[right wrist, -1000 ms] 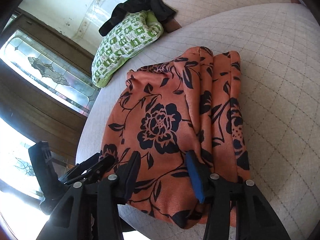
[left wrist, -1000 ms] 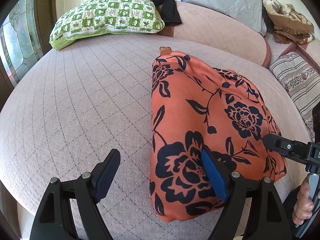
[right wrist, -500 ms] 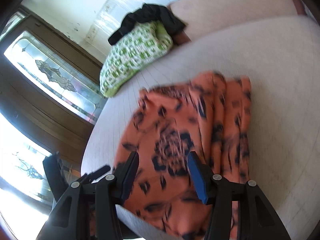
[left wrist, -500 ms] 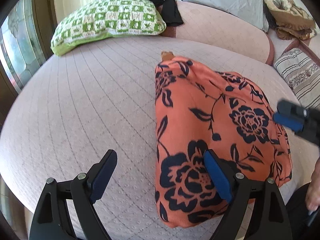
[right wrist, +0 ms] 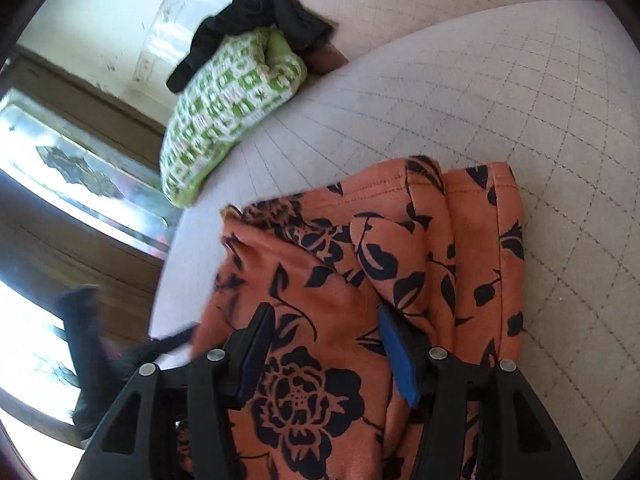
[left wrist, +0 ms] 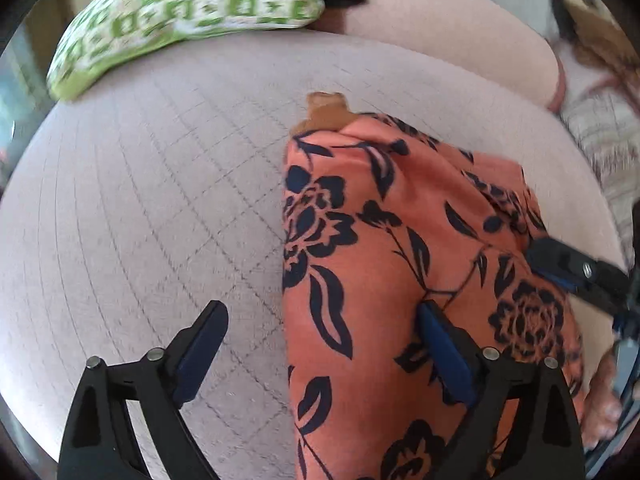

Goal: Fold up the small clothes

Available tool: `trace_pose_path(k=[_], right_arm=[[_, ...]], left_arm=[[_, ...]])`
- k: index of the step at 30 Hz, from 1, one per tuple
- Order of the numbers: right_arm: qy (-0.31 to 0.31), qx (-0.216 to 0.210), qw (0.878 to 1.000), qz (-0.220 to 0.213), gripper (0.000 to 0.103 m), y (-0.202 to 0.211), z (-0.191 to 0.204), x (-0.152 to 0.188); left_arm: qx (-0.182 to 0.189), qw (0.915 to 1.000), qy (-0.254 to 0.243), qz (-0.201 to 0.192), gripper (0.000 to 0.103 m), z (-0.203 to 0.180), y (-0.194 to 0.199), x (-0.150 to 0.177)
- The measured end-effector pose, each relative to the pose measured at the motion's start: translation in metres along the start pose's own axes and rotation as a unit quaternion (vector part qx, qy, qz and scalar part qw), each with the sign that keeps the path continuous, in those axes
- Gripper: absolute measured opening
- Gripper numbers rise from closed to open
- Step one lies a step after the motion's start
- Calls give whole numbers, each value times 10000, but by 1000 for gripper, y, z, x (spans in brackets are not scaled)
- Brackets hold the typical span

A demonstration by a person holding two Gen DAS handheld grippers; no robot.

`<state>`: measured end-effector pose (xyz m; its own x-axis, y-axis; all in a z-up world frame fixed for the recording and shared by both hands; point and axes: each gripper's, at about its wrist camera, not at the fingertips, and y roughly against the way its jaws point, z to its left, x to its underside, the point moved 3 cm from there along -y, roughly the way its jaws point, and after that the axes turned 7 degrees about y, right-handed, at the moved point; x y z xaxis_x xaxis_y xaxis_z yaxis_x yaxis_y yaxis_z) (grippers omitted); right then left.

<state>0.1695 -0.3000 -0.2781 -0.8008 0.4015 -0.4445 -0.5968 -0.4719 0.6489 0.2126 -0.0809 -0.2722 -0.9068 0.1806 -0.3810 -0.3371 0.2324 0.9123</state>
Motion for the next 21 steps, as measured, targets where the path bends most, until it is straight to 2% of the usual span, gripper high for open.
trace_pose_path(k=[2,6,10,14,15,16,19,21], right_arm=[[104,55,9999,-33,58,8,6,-1],[721,465,9950,-520,64,42,30,9],[1378,985,9781,-1207,71,85,61,24],[1612,1443,9613,-1703,72,120,88,40],[1663,1552,9561,-1847,75,130,95,46],[1708,1654,9507,-1990,79,141,101,52],[1773,1878,9379,-2316,80,169,119,67],[1787,1964,9336,-2406,80,182,129,75]], left_arm=[[-124,9994,59,-310,96,-1,16,3],[-405,9927,-8,-1135,96,-10,65,17],[-666,9796,11,-1897,96,-16,123,32],[-951,9660,-21,-2405,96,-20,171,45],[-1009,9616,-23,-2554,97,-21,184,49],[-1031,9588,-20,-2646,97,-19,193,50],[-1036,9483,47,-2998,100,-21,227,60],[-956,9442,136,-3149,100,-18,245,67]])
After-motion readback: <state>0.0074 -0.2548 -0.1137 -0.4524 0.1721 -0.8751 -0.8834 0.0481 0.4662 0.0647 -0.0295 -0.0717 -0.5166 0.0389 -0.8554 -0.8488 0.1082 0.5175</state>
